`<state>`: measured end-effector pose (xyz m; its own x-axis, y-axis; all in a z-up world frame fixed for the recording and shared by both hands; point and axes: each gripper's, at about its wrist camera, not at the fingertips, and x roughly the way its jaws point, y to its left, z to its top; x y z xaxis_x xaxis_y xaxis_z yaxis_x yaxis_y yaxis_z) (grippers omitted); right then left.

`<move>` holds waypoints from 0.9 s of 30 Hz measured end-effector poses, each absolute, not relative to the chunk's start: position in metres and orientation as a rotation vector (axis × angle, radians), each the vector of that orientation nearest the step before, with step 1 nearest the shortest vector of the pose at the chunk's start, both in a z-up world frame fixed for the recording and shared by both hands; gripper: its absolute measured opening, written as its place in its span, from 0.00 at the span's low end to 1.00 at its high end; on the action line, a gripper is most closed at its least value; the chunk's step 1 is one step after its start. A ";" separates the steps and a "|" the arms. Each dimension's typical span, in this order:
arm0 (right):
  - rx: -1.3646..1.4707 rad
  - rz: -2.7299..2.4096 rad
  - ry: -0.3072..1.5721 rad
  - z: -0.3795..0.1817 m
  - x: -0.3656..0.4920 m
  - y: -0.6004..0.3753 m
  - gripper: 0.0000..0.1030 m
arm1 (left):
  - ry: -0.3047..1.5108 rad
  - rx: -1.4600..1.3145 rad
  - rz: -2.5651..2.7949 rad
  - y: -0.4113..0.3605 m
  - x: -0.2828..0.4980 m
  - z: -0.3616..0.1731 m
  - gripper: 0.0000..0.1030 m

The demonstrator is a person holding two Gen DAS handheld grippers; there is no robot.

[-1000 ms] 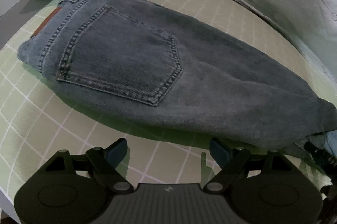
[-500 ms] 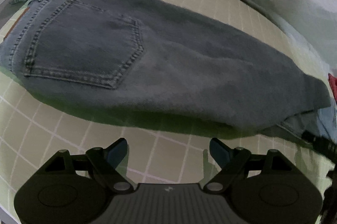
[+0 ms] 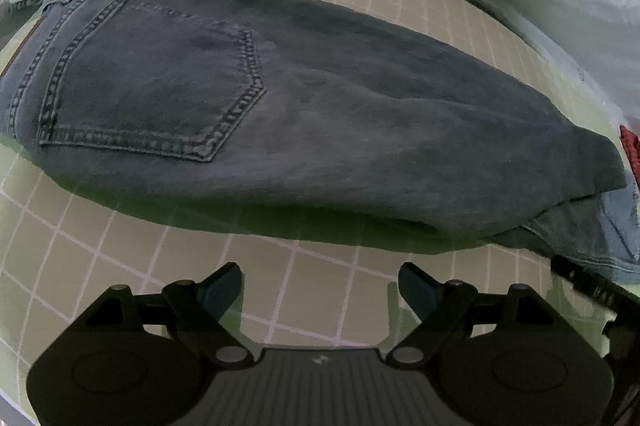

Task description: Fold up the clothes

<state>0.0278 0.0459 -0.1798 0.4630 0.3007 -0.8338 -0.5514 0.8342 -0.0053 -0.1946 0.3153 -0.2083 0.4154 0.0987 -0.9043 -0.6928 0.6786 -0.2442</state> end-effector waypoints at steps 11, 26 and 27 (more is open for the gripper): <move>-0.343 0.542 0.840 -0.160 -0.003 0.072 0.92 | 1.031 -0.626 0.525 0.331 -0.209 -0.202 0.84; -0.374 0.715 0.627 -0.147 -0.069 0.173 0.92 | 1.006 -0.650 0.564 0.398 -0.255 -0.202 0.84; -0.355 0.715 0.623 -0.144 -0.066 0.178 0.92 | 1.003 -0.656 0.566 0.403 -0.257 -0.202 0.84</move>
<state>-0.0657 0.1775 -0.1438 0.5874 0.4977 -0.6382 -0.7004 0.7077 -0.0927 -0.2571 0.4025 -0.2020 0.4283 0.1313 -0.8940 -0.6979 0.6765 -0.2350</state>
